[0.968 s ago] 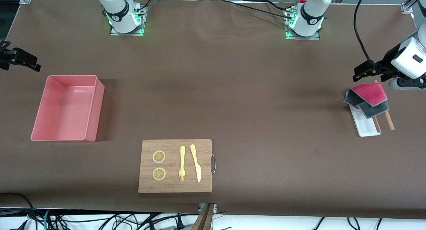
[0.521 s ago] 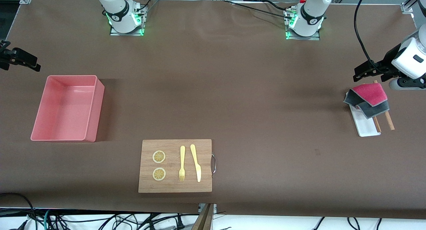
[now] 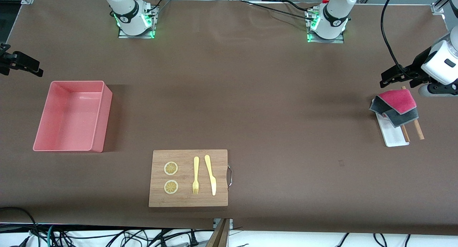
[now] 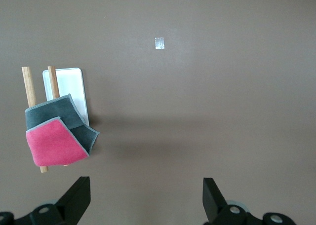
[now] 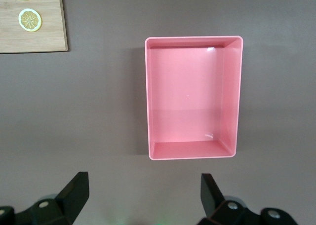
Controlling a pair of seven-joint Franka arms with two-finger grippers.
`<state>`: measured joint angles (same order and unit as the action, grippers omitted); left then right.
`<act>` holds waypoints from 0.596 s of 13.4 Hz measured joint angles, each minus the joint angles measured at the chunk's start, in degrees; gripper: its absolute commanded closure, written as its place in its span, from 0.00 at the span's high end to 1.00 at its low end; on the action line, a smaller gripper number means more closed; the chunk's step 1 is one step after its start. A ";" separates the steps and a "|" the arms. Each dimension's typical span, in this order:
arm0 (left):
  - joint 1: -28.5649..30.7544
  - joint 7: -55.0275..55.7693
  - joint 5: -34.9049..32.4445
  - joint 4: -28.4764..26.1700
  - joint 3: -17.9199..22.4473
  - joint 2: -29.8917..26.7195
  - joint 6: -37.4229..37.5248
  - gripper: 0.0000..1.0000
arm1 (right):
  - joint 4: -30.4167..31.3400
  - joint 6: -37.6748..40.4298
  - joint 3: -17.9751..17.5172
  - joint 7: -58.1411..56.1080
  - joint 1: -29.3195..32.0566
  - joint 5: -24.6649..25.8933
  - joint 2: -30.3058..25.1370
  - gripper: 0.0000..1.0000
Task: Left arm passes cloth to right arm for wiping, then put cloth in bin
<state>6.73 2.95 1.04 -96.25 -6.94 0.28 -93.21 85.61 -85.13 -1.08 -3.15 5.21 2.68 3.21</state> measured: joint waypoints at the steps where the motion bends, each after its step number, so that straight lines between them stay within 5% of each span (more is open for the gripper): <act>1: 0.00 0.00 0.00 0.00 0.00 0.00 0.00 1.00 | 0.00 0.00 0.00 0.00 0.00 0.00 0.00 1.00; 8: 3.74 -0.52 -0.01 -0.29 0.31 2.94 -0.08 1.00 | 0.00 0.00 0.09 0.00 0.01 -0.06 0.00 1.00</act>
<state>10.48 2.44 1.03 -96.53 -6.63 3.22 -93.29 85.61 -85.13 -0.99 -3.15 5.22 2.61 3.21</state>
